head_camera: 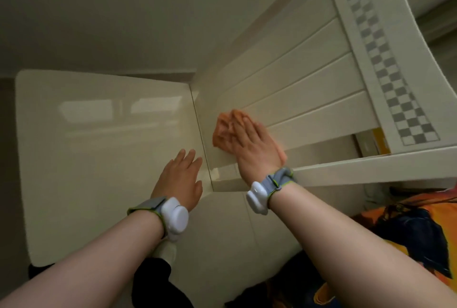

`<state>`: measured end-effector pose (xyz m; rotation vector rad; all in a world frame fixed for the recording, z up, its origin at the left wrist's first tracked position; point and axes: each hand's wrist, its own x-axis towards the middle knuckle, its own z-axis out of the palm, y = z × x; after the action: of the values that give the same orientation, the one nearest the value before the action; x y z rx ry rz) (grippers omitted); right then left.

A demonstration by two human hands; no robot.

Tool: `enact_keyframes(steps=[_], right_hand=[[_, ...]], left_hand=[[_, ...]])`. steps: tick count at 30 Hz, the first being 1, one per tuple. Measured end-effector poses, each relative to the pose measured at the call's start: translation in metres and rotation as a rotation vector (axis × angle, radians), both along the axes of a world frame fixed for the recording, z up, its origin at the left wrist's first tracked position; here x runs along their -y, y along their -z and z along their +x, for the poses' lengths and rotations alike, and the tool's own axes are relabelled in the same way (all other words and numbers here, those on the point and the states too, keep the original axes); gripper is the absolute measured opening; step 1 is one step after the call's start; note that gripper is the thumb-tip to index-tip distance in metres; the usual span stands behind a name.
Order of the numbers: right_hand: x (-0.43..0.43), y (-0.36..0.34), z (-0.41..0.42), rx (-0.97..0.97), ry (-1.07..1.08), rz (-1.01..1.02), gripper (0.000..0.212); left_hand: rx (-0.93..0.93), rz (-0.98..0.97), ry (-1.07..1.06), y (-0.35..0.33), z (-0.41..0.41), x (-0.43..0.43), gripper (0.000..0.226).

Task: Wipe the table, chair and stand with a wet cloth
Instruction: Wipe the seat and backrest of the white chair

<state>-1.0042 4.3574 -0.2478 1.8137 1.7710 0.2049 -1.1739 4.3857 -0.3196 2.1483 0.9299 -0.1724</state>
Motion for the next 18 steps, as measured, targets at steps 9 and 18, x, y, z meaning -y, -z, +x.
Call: enact_keyframes(steps=[9, 18], right_hand=[[0.021, -0.111, 0.043, 0.114, 0.198, 0.354, 0.038], [0.01, -0.013, 0.002, 0.022, 0.105, -0.025, 0.052]], left_hand=[[-0.011, -0.014, -0.051, -0.007, 0.005, 0.011, 0.057], [-0.008, -0.032, -0.017, 0.016, -0.011, 0.018, 0.058]])
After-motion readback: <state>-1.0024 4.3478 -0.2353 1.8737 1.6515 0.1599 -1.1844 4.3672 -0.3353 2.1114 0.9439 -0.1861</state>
